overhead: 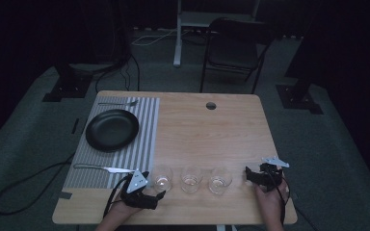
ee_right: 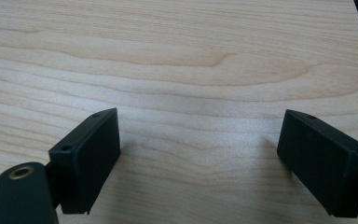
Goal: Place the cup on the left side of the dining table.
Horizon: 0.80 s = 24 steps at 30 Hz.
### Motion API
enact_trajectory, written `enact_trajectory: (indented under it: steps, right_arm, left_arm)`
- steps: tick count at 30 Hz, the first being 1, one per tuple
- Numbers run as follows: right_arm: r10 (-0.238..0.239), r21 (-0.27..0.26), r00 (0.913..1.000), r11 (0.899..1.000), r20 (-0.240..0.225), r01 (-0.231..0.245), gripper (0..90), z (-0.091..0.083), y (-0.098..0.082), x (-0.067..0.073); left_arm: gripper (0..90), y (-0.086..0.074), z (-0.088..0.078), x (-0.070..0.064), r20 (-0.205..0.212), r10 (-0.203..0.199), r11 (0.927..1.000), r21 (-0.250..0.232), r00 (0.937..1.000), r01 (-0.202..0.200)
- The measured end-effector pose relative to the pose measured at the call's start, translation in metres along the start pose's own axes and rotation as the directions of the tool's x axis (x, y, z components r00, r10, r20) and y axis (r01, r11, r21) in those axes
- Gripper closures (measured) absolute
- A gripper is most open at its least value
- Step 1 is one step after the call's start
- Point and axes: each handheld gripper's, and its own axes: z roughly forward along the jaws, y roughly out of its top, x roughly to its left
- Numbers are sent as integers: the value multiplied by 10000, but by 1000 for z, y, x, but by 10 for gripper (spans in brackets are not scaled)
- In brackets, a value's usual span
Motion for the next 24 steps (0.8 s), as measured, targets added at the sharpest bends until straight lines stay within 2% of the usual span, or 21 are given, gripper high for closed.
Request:
enact_trajectory:
  steps: [2, 7, 16, 19, 24]
  right_arm:
    - [-1, 0, 10000, 10000, 2, 1, 127, 0, 0, 0]
    - [-7, -3, 10000, 10000, 1, 7, 127, 0, 0, 0]
    - [-2, -1, 10000, 10000, 2, 2, 127, 0, 0, 0]
    - [-1, 0, 10000, 10000, 2, 1, 127, 0, 0, 0]
    - [-1, -1, 10000, 10000, 0, 1, 127, 0, 0, 0]
  left_arm:
    - [57, 0, 3, -1, 40, -69, 10000, -44, 10000, 69]
    - [57, 2, 10, -5, -248, -7, 9992, -394, 9997, -3]
    - [58, 3, 18, -6, -516, -297, 9949, -976, 9982, 246]
    - [71, 3, 19, -6, -580, -448, 9900, -1366, 9973, 365]
    - [71, 2, 19, -6, -689, -468, 9853, -1671, 9965, 347]
